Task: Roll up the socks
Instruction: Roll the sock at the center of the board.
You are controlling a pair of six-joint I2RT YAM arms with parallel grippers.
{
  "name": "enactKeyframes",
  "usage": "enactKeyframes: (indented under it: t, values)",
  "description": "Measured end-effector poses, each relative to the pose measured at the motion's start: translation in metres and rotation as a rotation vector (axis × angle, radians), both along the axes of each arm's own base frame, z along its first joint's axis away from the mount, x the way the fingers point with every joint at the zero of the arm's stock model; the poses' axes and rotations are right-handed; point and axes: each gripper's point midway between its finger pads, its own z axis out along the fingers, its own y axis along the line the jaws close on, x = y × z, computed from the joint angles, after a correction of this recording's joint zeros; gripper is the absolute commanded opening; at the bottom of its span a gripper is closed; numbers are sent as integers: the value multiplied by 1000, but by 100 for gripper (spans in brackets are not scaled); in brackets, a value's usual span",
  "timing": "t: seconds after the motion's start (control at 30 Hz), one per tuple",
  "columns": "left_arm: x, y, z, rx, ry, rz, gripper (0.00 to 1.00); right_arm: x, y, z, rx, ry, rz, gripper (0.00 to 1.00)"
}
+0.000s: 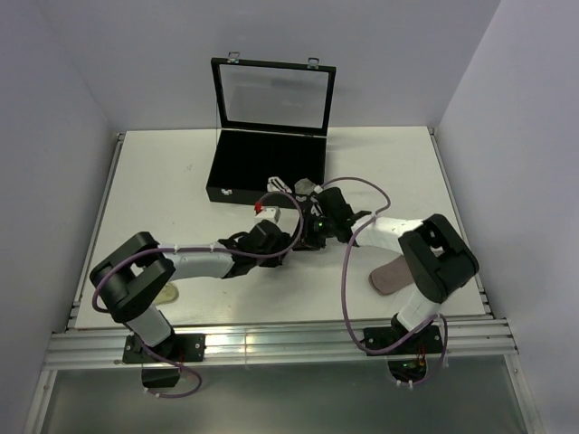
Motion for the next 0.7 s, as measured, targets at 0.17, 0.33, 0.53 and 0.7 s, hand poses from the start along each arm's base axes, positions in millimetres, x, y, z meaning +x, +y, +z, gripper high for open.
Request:
enactKeyframes:
  t: [0.17,0.33,0.53,0.7]
  values:
    - [-5,-4,0,-167,87,22,0,3,2,20,84,-84,-31,49]
    - [-13,-8,0,-283,154,29,0,4,4,19,123,-100,-59,49]
    - [-22,-9,1,-363,216,37,0,4,1,2,136,-82,-107,45]
    - [-24,-9,0,-391,240,52,0,-6,-11,-19,109,-38,-159,43]
